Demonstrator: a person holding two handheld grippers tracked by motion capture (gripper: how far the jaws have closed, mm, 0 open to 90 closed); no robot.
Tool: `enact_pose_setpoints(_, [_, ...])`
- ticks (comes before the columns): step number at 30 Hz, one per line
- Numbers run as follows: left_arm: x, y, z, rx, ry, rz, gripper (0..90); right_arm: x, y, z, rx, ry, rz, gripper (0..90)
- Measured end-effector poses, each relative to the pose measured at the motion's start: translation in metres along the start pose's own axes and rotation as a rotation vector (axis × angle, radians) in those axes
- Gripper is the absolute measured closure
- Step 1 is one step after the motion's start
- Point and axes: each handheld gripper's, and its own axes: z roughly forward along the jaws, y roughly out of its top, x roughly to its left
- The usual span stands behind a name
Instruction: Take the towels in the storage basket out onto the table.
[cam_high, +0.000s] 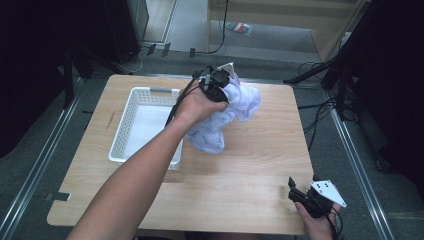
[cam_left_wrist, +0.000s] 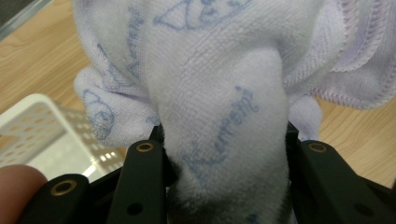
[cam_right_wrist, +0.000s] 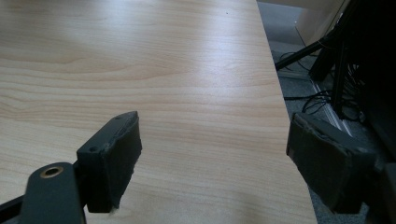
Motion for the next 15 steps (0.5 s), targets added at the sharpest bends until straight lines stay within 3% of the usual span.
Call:
enact_pose_setpoints(4, [-0.007, 0.003, 0.015, -0.013, -0.034, -0.012, 60.9, -0.001, 0.0, -0.001, -0.005, 0.003, 0.009, 18.2])
enact_pose_setpoints(15, [-0.016, -0.003, 0.068, 0.048, -0.076, -0.012, 60.6, -0.002, 0.0, -0.001, -0.01, 0.008, 0.013, 18.1])
